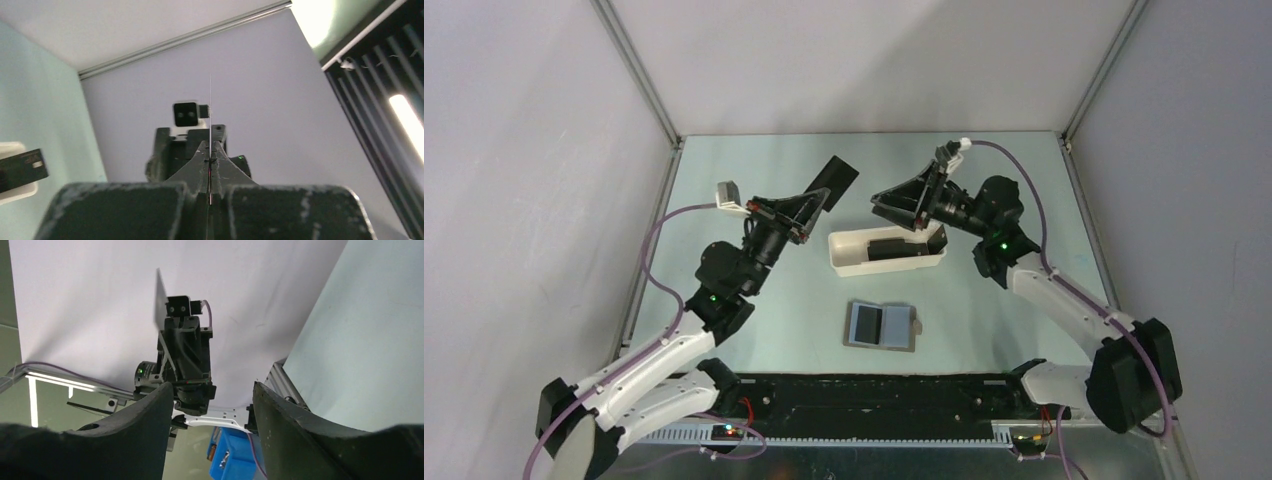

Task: Put the credit cards into the card holder
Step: Pick up the credit card from the storage box, then turn over the card holder at the center of the board.

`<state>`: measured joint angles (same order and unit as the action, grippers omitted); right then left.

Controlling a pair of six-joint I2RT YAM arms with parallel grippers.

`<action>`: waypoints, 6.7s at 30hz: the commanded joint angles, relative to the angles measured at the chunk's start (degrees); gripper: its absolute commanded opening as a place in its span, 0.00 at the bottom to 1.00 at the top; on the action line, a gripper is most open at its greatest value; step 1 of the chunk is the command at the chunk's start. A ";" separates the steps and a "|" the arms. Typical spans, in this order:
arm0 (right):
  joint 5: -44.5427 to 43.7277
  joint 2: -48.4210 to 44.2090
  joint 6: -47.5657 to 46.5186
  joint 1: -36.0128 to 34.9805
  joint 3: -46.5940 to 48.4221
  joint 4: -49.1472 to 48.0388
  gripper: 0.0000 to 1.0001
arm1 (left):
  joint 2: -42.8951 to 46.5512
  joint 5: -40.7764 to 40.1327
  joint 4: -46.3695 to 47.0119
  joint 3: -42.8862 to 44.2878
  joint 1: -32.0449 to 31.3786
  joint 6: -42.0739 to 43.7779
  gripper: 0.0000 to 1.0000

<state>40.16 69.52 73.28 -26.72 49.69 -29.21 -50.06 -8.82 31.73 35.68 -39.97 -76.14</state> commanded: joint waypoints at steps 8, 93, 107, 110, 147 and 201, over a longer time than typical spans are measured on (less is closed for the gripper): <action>-0.18 8.58 1.17 -3.85 13.47 -7.17 0.59 | 1.66 -1.70 6.24 -1.06 -0.86 -4.03 0.00; -8.80 6.90 -47.76 -0.80 -7.52 56.74 0.00 | -32.04 20.16 -44.76 8.73 -7.46 24.01 0.63; -13.50 12.32 -49.06 -3.21 -11.91 54.46 0.00 | -27.62 12.71 -48.38 9.22 -10.06 21.44 0.62; -13.73 12.63 -49.20 -3.29 -11.90 54.44 0.00 | -26.17 10.56 -49.08 9.39 -10.47 21.49 0.62; -12.64 11.13 -49.24 -3.32 -11.90 55.14 0.00 | -38.51 16.97 -46.34 17.54 -14.56 23.89 0.43; -10.10 11.82 -50.69 -3.39 -11.20 55.59 0.00 | -36.52 22.44 -45.98 17.19 -12.47 25.46 0.56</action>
<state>31.35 80.99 24.25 -29.93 38.37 26.15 -88.99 9.41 -17.02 50.39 -52.56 -51.94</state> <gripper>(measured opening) 0.010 0.567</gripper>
